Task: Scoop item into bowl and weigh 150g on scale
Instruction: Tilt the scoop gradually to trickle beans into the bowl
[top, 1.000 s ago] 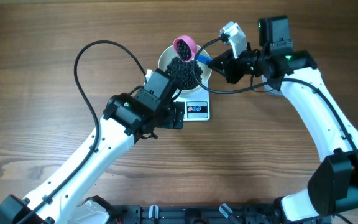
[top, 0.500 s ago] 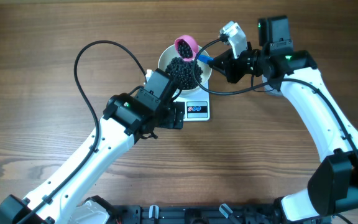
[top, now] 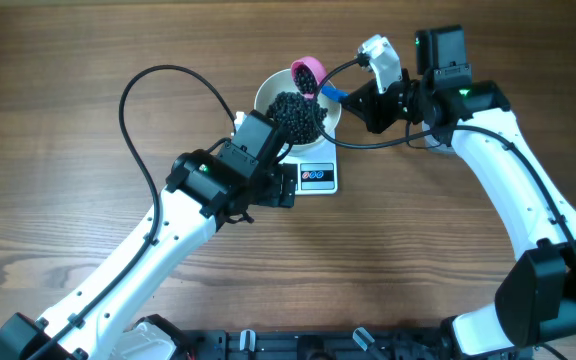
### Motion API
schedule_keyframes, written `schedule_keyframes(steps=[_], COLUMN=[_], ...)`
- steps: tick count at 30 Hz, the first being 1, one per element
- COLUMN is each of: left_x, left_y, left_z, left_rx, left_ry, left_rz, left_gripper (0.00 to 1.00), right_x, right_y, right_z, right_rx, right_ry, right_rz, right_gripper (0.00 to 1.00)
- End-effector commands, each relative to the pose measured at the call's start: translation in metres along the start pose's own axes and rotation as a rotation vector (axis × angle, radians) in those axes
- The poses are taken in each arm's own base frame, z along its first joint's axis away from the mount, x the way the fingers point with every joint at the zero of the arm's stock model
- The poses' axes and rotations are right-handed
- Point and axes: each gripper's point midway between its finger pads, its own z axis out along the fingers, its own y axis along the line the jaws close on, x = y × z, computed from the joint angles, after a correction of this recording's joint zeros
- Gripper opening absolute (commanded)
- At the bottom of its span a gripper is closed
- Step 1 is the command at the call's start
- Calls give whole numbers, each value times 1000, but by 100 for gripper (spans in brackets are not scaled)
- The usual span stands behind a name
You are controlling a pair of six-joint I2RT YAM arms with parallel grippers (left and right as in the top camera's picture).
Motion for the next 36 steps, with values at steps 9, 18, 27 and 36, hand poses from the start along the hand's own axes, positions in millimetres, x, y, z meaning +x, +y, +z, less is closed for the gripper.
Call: schedule_keyframes(steps=[9,18,27,36], left_x=[0,-1,0,0], left_y=[2,2,2,2], left_z=[-3,-3,-3,-3], left_rx=[-6,-6,-6,-6], left_ry=[-15,-15,-15,-15], left_rz=[-13,-13,-13,-13], left_gripper=[100,100,100,100], right_x=[-3,-1,-6,-6], right_y=[6,-4,17,17], right_z=[-10,-10,-10,-10], right_rx=[-2,55,-68,-65], right_ry=[3,17,-14,-14], right_rz=[-41,-35,-10,-12], right_gripper=[4,4,4,4])
